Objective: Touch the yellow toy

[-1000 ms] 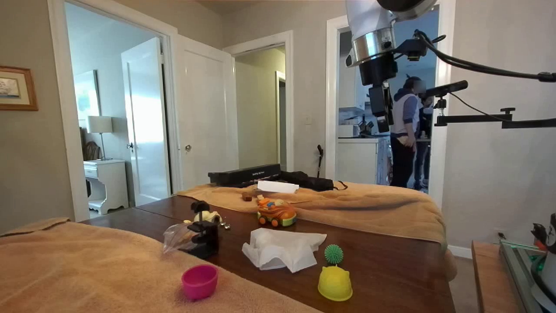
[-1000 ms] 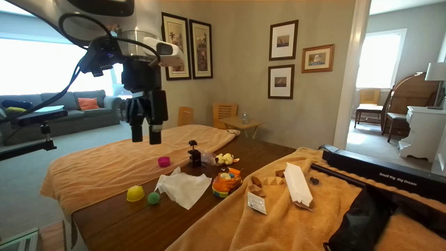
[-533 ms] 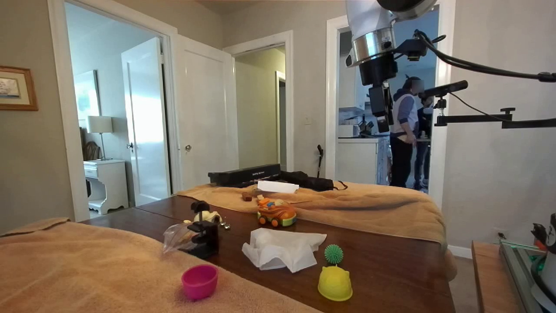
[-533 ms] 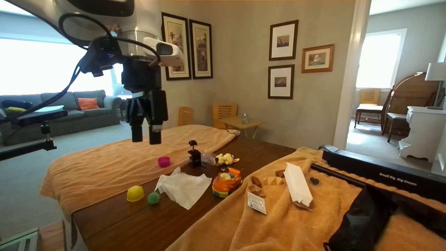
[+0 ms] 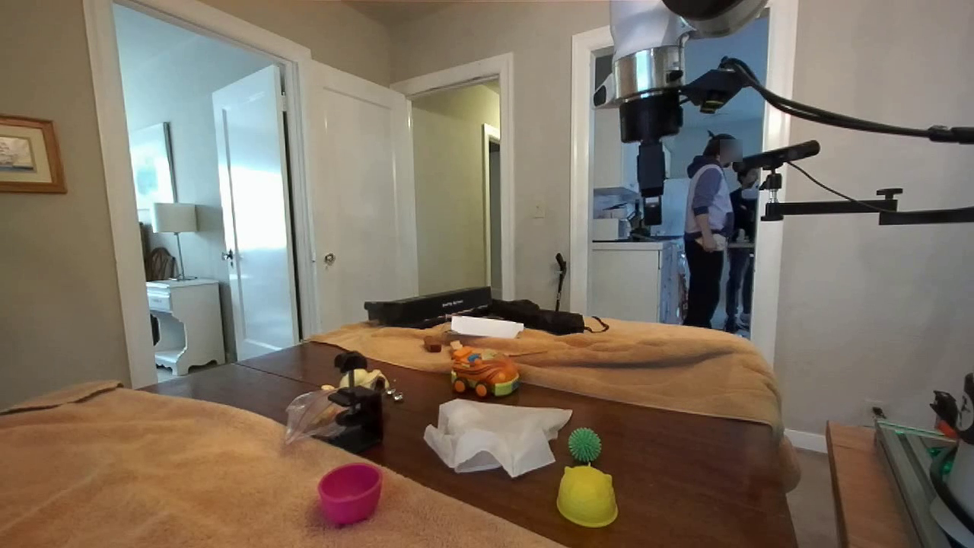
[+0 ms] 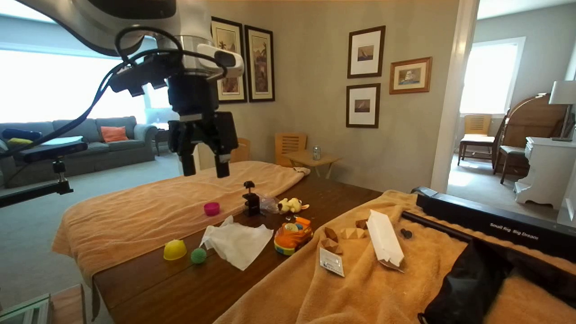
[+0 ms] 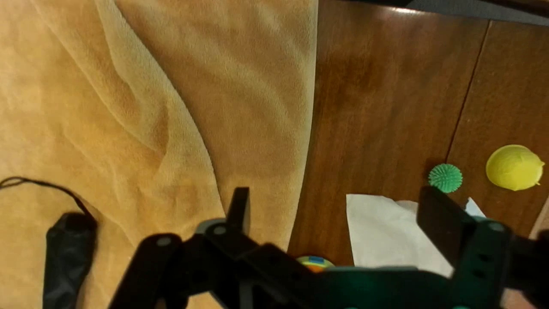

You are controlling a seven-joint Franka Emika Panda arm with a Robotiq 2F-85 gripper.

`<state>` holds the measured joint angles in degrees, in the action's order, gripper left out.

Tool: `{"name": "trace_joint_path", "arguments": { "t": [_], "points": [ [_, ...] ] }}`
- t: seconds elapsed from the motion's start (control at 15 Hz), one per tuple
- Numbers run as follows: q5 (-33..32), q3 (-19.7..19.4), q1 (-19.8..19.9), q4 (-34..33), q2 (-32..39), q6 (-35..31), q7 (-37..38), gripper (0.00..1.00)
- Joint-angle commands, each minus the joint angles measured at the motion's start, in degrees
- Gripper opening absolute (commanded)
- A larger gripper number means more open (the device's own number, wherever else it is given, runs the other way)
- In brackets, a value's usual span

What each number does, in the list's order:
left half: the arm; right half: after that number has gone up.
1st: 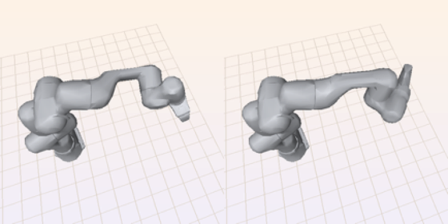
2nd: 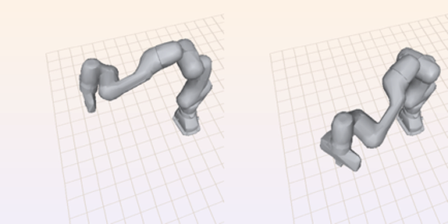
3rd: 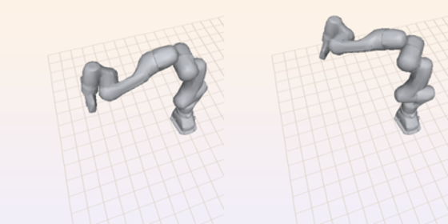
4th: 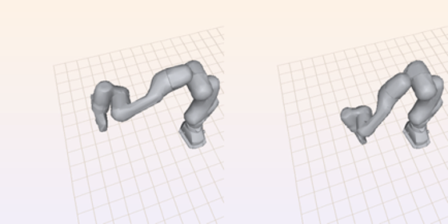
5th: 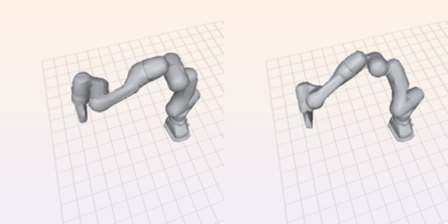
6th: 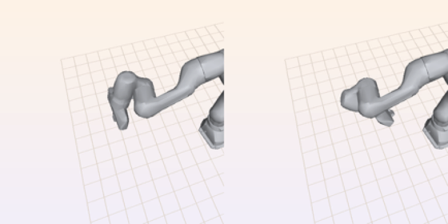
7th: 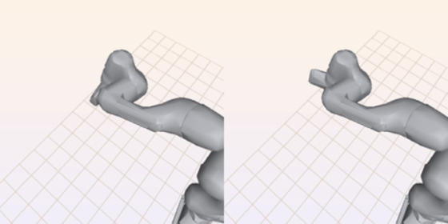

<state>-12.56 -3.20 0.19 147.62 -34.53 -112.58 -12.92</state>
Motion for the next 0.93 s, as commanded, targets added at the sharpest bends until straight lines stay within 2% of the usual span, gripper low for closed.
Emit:
{"name": "trace_joint_path", "arguments": {
  "t": [0.0,0.33,0.4,0.47,0.73,0.87],
  "points": [
    [1.29,-4.16,-2.64,-1.27,2.15,-6.82,-10.22,1.00],
    [2.56,-7.62,-3.47,-3.72,8.74,-15.64,-17.07,1.00],
    [2.58,-7.42,-3.32,-4.50,9.49,-15.69,-17.07,1.00],
    [0.83,-6.08,-1.93,-1.34,5.99,-14.89,-15.03,1.00],
    [1.08,-6.09,-1.91,-3.41,8.90,-15.46,-15.35,1.00],
    [2.40,-7.94,-3.39,-2.63,7.46,-15.82,-22.05,1.00]
  ]
}}
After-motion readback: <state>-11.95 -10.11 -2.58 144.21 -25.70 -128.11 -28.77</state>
